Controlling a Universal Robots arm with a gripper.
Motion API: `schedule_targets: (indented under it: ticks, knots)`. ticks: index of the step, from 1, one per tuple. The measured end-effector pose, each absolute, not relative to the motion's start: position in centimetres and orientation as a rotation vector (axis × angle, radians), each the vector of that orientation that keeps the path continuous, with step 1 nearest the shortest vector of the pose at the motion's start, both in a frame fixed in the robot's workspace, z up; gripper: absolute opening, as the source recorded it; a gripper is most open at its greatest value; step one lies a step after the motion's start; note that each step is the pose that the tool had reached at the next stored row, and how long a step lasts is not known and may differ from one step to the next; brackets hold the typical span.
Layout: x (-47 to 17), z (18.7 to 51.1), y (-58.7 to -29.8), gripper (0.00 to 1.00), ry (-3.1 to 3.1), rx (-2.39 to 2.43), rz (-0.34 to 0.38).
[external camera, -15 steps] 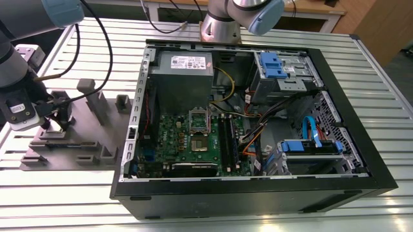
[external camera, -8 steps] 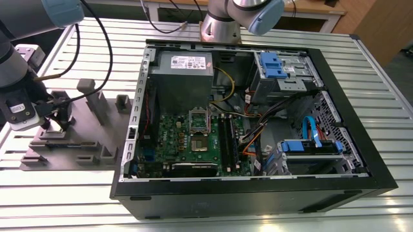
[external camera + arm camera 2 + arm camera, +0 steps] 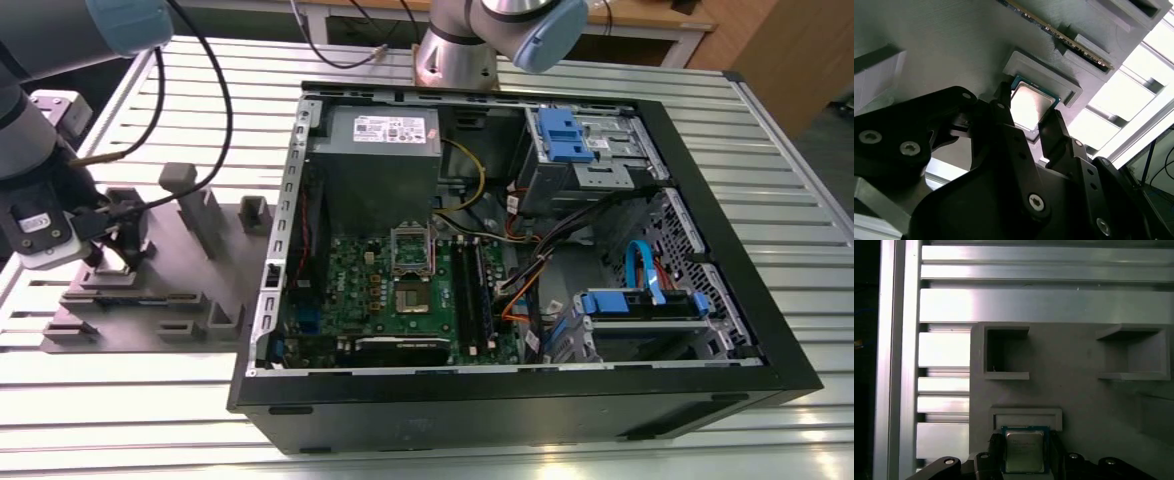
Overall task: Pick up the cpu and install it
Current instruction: 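Pick up the cpu and move it towards the insertion slot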
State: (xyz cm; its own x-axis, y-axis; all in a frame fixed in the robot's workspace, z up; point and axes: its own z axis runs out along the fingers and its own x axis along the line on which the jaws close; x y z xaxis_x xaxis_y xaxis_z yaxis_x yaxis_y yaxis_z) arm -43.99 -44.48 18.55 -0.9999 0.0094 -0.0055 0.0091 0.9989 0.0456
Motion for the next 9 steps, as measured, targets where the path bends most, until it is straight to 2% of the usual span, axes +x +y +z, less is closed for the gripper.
schedule_targets:
  ticks: [9]
  knots:
    - [-43.99, 19.17, -44.48, 0.47, 3.135, 0.014, 0.072]
